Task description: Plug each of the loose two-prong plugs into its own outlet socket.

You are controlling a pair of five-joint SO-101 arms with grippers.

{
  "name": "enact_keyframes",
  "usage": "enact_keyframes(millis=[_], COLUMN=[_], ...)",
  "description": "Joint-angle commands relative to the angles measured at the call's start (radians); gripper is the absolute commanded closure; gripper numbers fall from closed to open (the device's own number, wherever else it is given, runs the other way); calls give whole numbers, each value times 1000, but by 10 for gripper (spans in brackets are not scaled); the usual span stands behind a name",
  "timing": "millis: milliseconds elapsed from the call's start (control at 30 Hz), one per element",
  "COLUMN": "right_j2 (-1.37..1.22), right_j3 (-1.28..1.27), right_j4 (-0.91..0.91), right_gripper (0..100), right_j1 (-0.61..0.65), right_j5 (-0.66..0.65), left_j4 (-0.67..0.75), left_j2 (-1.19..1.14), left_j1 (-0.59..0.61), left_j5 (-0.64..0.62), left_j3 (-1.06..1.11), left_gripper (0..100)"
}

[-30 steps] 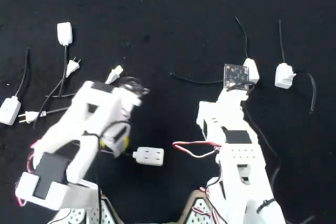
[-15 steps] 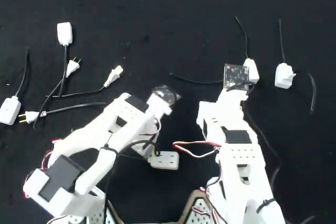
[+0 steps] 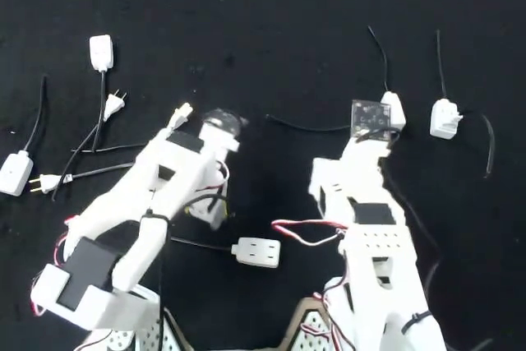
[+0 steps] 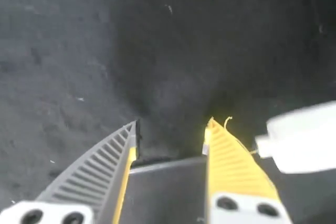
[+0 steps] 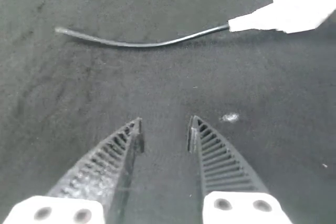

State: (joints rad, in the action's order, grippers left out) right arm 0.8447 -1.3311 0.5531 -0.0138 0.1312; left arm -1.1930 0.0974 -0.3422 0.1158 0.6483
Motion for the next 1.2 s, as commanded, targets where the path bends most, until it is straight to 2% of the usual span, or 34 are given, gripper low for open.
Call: enact_keyframes(millis=[0, 167, 367, 500, 800, 900, 1167], right_j2=[31, 31, 31, 31, 31, 31, 31], right_j3=[82, 82, 82, 82, 82, 82, 82], right_j4=[21, 20, 17, 17, 17, 17, 17], right_gripper=[861, 861, 861, 861, 861, 861, 861], right_j1=[-77, -91, -92, -92, -92, -92, -92], right_j5=[66, 83, 83, 84, 84, 84, 84], left_j4=[-17, 21, 34, 37, 296, 342, 365], left_j2=[43, 224, 425, 436, 338, 270, 199], left_j1=[-102, -251, -303, -338, -338, -283, 18], left_j5=[18, 11, 18, 11, 11, 11, 18], left_j3=[-1, 113, 208, 242, 320, 315, 205], left_gripper=[787, 784, 777, 736, 731, 731, 731])
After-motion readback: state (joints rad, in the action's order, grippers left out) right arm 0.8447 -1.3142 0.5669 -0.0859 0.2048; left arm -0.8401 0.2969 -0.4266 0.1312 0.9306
